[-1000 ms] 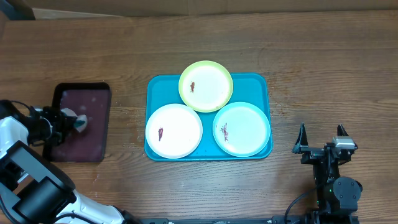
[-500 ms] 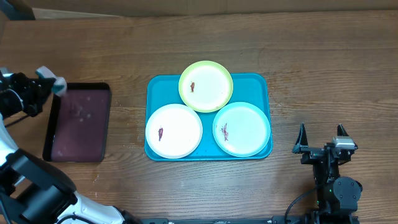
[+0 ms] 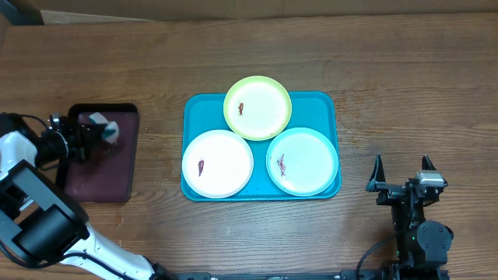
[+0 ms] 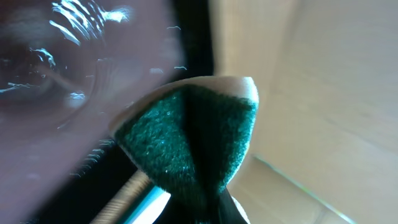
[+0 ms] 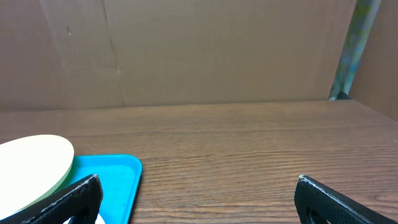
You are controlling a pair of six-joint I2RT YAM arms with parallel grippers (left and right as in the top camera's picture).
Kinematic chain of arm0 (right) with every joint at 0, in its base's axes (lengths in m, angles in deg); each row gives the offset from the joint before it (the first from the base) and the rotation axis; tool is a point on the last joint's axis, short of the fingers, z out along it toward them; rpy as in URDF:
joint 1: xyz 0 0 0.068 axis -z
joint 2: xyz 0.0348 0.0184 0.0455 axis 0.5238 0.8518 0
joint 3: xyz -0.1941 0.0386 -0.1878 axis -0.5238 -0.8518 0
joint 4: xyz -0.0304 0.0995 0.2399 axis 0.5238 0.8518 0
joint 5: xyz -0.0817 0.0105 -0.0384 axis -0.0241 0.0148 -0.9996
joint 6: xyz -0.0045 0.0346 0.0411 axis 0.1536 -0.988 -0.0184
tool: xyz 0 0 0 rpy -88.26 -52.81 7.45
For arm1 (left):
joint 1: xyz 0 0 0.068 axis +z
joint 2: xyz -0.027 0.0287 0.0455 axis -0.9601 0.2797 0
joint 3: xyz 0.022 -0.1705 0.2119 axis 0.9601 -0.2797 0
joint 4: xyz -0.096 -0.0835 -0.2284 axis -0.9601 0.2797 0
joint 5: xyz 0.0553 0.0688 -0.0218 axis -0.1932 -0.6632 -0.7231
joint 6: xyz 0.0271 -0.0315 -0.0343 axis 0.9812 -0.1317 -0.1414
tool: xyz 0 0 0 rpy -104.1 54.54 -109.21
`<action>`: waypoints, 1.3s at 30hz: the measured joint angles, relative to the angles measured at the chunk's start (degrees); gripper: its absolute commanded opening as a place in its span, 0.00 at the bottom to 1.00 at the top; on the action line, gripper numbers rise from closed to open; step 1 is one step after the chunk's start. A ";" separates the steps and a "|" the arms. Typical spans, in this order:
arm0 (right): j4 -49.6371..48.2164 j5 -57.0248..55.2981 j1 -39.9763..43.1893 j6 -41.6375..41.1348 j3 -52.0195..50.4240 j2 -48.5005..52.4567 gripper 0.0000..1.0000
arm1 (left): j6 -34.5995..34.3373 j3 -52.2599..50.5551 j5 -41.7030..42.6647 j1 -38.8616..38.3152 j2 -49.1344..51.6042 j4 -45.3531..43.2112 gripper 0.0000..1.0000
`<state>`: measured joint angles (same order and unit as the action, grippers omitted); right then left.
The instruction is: Clean dirty plates on tray and stack at the side
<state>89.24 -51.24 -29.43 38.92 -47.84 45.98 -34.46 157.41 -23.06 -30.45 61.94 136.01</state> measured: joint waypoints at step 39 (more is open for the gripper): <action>0.02 -0.02 0.00 0.02 0.00 0.00 1.00 | 5.92 13.51 -22.77 -2.71 -5.92 11.39 0.04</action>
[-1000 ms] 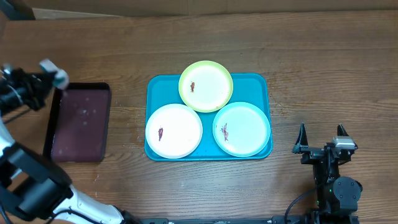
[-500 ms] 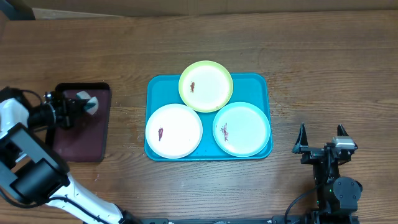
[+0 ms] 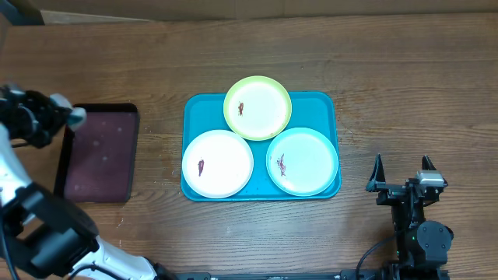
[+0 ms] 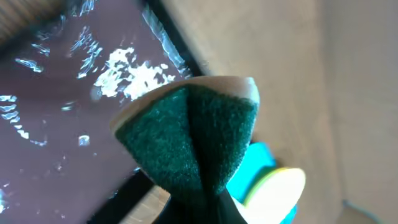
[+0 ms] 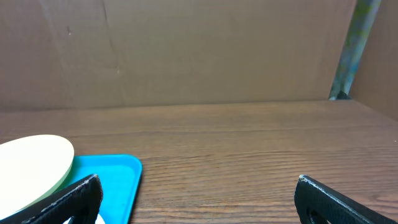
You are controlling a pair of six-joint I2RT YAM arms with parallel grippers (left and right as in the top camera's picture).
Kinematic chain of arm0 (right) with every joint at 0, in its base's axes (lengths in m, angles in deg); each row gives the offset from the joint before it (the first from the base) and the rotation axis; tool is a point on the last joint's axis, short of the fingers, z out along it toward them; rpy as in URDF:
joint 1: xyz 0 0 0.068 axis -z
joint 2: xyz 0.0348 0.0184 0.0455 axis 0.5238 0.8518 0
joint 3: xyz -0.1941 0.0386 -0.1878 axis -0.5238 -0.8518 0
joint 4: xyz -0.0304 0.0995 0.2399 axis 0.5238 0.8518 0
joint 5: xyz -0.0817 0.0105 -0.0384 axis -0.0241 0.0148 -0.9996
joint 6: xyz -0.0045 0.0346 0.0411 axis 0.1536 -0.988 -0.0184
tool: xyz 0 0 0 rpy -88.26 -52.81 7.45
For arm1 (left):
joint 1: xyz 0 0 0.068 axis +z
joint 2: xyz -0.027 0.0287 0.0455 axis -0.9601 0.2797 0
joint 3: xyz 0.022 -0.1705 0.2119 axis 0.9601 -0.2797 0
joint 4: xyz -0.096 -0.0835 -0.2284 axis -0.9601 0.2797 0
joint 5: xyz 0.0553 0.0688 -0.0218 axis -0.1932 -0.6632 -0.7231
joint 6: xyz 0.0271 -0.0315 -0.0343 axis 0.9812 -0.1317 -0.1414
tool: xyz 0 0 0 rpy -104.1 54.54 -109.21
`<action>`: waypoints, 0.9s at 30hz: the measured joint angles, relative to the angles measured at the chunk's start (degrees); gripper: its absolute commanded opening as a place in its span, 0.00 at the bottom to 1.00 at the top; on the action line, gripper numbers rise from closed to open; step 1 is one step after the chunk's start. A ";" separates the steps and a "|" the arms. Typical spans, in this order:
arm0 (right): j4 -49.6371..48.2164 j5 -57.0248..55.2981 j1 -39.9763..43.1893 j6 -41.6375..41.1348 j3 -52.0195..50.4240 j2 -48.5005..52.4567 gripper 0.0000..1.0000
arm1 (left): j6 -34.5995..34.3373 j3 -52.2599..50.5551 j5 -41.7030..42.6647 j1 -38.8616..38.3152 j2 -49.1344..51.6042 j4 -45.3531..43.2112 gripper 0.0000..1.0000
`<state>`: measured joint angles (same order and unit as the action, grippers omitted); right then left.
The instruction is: Clean dirty plates on tray and stack at the side
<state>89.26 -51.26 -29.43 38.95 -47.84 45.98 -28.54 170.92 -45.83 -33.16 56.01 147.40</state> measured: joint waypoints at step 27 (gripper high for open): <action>0.00 0.02 0.00 0.02 0.00 0.00 1.00 | 5.07 -2.93 -39.06 -15.15 -1.14 0.50 0.04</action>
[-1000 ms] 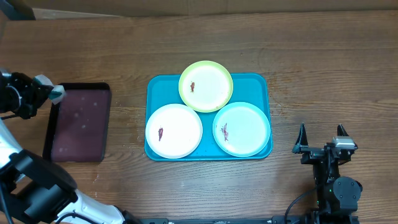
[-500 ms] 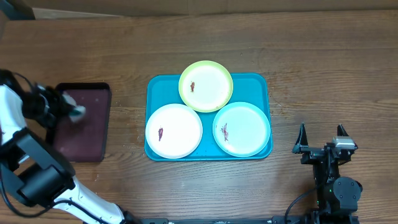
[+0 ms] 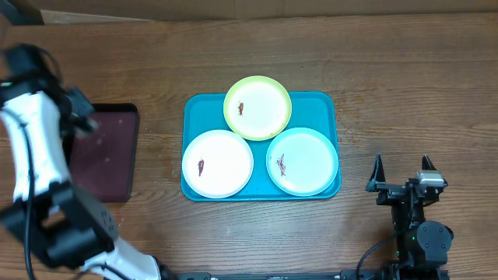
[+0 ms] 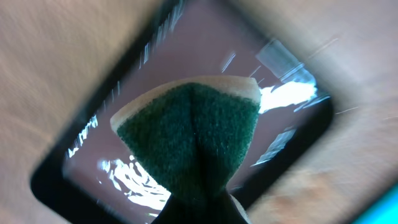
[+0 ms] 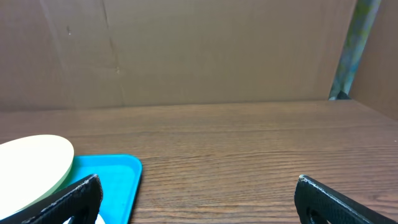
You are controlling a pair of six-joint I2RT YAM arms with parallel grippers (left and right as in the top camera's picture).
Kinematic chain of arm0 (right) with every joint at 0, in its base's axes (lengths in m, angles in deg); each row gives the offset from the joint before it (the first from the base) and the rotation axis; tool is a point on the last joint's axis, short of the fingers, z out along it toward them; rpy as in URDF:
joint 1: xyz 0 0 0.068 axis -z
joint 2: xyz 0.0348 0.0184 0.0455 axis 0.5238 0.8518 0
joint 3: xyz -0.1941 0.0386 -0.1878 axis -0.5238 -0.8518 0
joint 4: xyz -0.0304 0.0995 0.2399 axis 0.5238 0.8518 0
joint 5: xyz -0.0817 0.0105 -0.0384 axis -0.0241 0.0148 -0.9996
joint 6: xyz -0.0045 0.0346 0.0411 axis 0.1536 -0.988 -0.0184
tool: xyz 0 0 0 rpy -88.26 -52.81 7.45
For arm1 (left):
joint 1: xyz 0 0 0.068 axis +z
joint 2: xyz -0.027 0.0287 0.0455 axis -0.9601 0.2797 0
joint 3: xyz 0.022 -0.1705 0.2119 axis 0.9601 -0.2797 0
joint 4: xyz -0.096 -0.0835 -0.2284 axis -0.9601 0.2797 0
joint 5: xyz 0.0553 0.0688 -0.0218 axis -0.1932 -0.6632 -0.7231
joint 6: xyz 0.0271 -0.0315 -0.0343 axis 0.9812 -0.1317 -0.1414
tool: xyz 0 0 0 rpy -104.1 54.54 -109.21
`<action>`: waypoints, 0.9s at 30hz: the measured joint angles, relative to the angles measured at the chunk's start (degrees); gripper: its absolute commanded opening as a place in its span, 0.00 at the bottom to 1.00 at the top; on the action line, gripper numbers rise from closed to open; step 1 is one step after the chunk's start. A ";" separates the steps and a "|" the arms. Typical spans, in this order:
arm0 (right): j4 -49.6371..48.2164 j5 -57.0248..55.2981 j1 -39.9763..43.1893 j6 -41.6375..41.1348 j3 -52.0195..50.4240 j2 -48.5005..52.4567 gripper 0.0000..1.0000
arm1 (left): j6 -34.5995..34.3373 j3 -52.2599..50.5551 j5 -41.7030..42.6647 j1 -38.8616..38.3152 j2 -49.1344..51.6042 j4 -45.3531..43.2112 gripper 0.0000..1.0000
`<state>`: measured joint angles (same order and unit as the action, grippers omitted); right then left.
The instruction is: Clean dirty plates on tray and stack at the side
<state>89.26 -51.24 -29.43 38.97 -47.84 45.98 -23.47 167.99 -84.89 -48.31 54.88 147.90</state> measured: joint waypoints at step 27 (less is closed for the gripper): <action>-0.02 -0.02 0.00 -0.02 0.00 0.00 1.00 | -2.54 9.09 5.07 -0.31 6.05 11.37 0.04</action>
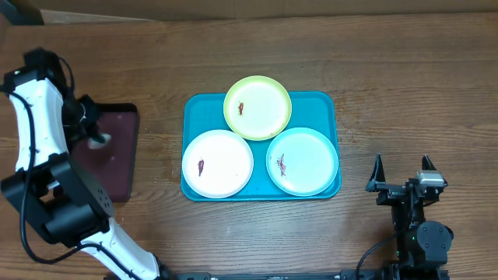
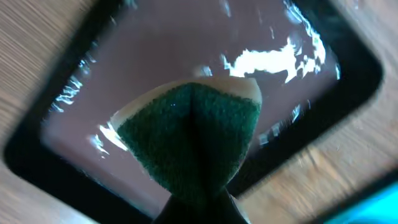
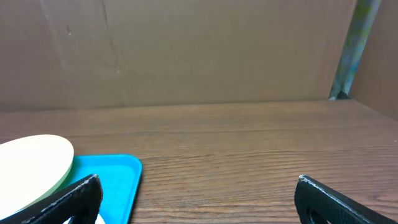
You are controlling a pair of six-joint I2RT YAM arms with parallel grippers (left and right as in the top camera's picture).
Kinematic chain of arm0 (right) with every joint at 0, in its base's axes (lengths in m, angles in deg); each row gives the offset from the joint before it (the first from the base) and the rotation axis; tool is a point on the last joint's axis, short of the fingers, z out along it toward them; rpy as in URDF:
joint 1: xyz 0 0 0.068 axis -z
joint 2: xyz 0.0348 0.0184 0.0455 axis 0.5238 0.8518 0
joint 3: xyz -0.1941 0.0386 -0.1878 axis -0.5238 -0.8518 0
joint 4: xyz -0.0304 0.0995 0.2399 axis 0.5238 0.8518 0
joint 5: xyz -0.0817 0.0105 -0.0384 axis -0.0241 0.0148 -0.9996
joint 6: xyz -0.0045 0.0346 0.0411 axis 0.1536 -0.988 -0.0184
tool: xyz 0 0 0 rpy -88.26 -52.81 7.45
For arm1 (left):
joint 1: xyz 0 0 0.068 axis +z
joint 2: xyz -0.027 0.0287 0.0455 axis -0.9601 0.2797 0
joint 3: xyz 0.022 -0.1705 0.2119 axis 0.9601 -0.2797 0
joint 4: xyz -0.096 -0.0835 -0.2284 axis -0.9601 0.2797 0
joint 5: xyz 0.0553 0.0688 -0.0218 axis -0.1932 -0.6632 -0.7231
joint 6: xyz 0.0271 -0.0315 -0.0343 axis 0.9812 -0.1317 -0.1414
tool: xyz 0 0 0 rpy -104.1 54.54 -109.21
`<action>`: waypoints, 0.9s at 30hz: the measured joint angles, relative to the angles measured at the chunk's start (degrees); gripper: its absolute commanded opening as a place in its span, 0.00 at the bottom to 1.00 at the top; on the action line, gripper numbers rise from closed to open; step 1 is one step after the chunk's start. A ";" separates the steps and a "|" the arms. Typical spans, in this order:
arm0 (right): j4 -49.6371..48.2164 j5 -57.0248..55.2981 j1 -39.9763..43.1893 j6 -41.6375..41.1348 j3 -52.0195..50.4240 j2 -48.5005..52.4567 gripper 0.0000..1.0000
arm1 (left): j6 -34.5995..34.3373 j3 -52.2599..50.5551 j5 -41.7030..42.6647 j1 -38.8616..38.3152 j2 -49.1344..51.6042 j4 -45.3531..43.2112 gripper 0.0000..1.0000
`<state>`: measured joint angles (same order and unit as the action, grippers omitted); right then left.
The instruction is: Clean dirty plates on tray and stack at the side
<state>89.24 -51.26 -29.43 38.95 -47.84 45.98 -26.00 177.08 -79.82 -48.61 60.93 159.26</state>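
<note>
Three plates lie on the blue tray [image 1: 331,105], each with a small dark stain: a yellow-green plate [image 1: 257,107] at the back, a white plate [image 1: 218,163] front left, a pale mint plate [image 1: 303,161] front right. My left gripper [image 1: 96,141] is shut on a green sponge [image 2: 193,140] with a pale backing, above the upper part of a maroon tray [image 1: 105,167]; in the left wrist view its fingers [image 2: 194,202] are dark and mostly hidden under the sponge. My right gripper [image 1: 405,177] stands open right of the blue tray, holding nothing.
In the right wrist view the blue tray's corner [image 3: 115,171] and the yellow-green plate's edge [image 3: 31,165] lie at the lower left, with bare wood table [image 3: 236,162] ahead and a cardboard wall [image 3: 217,50] behind. The left arm [image 1: 35,101] curves along the table's left edge.
My left gripper with the sponge has moved from the maroon tray's upper left edge to a spot over the tray's upper part. The right gripper and the plates have not moved.
First the left gripper held the sponge over the maroon tray's top. Then it was out past the tray's upper left corner, then at the tray's upper left edge, and now over the tray again. The sponge stayed gripped throughout; plates and right arm stayed still.
</note>
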 measured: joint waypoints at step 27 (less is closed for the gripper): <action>0.02 -0.02 0.00 0.00 0.00 0.00 1.00 | 4.07 7.21 14.45 -30.21 -9.73 11.17 0.04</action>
<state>89.26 -51.28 -29.43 38.95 -47.84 45.98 -21.94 184.29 -65.37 -78.82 51.21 170.43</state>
